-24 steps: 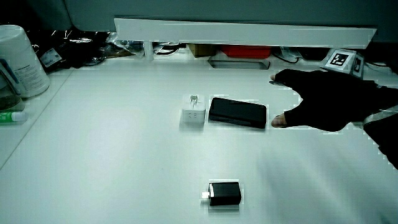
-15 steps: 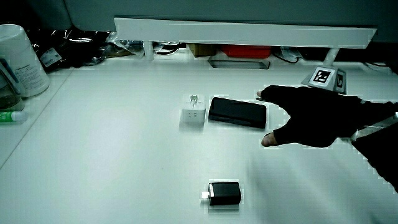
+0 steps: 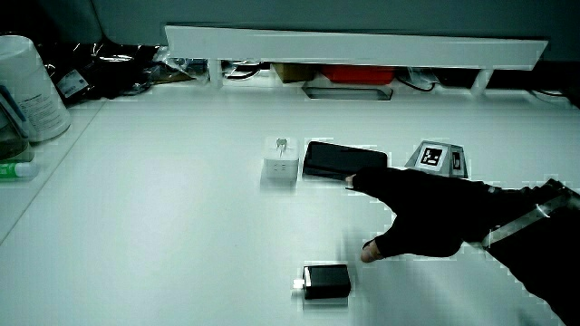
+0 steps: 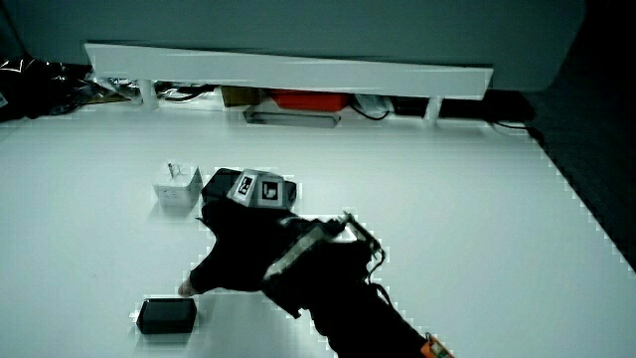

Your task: Pick charger

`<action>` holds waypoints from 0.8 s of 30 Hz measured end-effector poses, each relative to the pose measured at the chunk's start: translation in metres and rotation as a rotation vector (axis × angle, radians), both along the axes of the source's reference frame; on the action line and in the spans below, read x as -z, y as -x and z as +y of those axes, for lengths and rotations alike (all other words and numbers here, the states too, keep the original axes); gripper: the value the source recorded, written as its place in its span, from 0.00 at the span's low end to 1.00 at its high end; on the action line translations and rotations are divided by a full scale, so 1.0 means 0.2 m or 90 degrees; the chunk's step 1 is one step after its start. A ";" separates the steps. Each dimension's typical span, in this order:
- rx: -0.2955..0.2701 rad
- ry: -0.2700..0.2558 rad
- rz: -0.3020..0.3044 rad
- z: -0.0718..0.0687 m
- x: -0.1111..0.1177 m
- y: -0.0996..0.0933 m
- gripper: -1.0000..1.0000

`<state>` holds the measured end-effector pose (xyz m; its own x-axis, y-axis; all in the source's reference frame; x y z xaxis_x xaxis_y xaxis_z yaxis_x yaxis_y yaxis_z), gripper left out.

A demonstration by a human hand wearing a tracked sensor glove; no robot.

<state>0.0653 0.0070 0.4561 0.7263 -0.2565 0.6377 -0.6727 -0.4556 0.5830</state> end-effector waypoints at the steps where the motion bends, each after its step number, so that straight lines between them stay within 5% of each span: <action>1: 0.006 0.002 -0.004 0.01 0.00 0.01 0.50; 10: 0.044 0.037 -0.008 0.13 -0.11 0.11 0.50; 24: 0.099 0.038 0.008 0.26 -0.19 0.26 0.50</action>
